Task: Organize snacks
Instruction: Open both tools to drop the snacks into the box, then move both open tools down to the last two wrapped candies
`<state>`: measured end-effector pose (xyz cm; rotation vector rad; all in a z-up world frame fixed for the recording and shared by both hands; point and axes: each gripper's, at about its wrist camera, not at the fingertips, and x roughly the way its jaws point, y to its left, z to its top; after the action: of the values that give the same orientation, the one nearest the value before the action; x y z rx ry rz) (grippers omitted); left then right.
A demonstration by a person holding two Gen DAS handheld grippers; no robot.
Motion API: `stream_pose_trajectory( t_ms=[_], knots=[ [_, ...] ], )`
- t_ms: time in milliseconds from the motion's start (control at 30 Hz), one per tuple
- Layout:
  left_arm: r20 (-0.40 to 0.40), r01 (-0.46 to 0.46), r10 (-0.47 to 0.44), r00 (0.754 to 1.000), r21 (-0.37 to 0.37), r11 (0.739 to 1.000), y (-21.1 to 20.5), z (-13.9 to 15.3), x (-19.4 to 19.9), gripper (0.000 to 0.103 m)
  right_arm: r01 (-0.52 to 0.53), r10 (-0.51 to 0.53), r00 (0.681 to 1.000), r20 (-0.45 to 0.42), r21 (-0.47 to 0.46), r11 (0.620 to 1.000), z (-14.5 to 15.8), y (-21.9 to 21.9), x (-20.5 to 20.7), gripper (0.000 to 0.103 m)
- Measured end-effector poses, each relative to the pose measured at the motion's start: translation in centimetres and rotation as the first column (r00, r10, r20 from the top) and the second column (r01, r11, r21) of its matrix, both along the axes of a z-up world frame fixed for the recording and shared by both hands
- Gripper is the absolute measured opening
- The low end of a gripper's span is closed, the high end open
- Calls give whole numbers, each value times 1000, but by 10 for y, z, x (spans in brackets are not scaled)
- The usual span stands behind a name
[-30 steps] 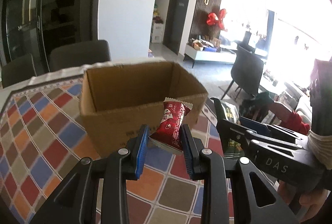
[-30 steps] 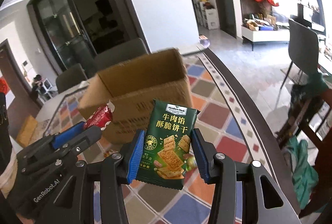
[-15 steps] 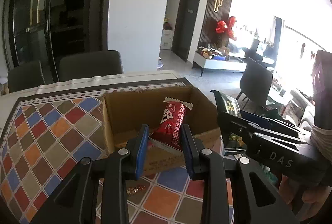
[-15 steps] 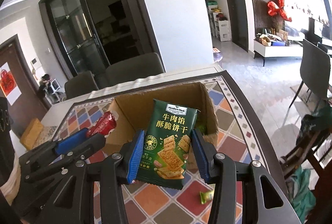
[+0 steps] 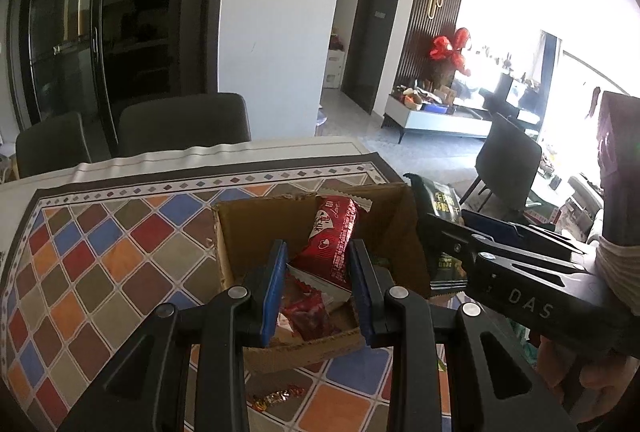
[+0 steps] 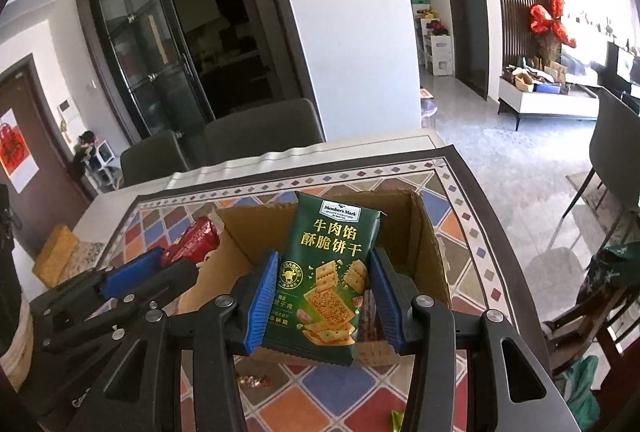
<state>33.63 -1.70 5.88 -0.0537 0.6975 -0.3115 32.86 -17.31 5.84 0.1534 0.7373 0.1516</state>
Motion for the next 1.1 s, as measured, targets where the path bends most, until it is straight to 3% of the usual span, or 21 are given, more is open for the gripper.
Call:
stream_pose_trajectory(
  t_ms=[67, 200, 333, 800, 1100],
  knots=[
    [-10, -6, 6, 1000, 18, 1000, -1, -2, 5, 33, 3, -3, 1000, -13, 0, 1000, -2, 0, 6, 47],
    [-9, -35, 35, 999, 38, 999, 2, -2, 7, 45, 16, -17, 999, -30, -39, 999, -5, 2, 16, 52],
    [2, -58, 58, 998, 49, 997, 7, -1, 2, 46, 35, -38, 998, -46, -59, 998, -7, 0, 16, 57],
    [22, -91, 90, 996, 62, 994, 1, 0, -43, 49, 36, -35, 999, 15, -79, 996, 2, -10, -31, 60],
    [20, -145, 144, 989, 62, 987, 7, -16, -81, 51, 77, -74, 997, 34, -96, 992, -9, -10, -70, 65]
  ],
)
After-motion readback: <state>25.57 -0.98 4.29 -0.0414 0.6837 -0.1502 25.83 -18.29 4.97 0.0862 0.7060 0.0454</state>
